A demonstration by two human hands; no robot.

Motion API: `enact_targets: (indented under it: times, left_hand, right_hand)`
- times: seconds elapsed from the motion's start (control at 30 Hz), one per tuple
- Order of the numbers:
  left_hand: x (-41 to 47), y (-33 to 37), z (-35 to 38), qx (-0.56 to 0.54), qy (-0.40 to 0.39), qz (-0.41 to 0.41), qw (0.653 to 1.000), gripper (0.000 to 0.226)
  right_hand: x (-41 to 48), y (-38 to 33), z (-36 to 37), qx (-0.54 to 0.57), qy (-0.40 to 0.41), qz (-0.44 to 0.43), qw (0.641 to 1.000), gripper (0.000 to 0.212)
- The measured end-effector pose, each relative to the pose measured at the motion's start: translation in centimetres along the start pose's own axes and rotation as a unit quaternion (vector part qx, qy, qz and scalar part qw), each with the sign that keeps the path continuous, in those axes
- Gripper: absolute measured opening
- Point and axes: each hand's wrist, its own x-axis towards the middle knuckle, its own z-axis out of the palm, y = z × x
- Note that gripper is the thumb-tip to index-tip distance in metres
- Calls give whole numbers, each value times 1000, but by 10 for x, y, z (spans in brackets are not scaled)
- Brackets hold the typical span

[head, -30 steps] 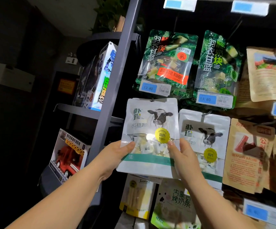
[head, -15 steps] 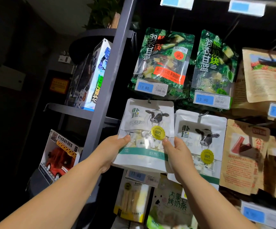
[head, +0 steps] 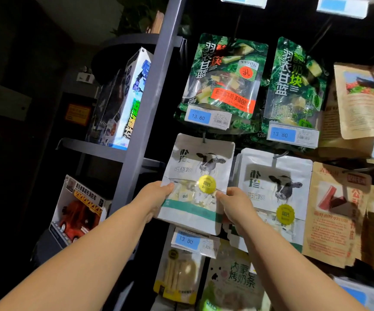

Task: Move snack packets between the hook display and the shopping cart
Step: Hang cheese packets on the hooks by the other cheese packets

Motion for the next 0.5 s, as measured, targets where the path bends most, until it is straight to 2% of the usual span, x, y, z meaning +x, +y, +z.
enact_targets:
  times: [0.37, 0.5]
  left_hand:
    - [15, -30, 14, 58, 45, 11, 997, 31]
    - [11, -37, 17, 117, 103, 57, 986, 23]
  right_hand:
    - [5, 17, 8, -95, 21, 41, 994, 18]
    - [-3, 18, 7, -121, 24, 29, 992, 20]
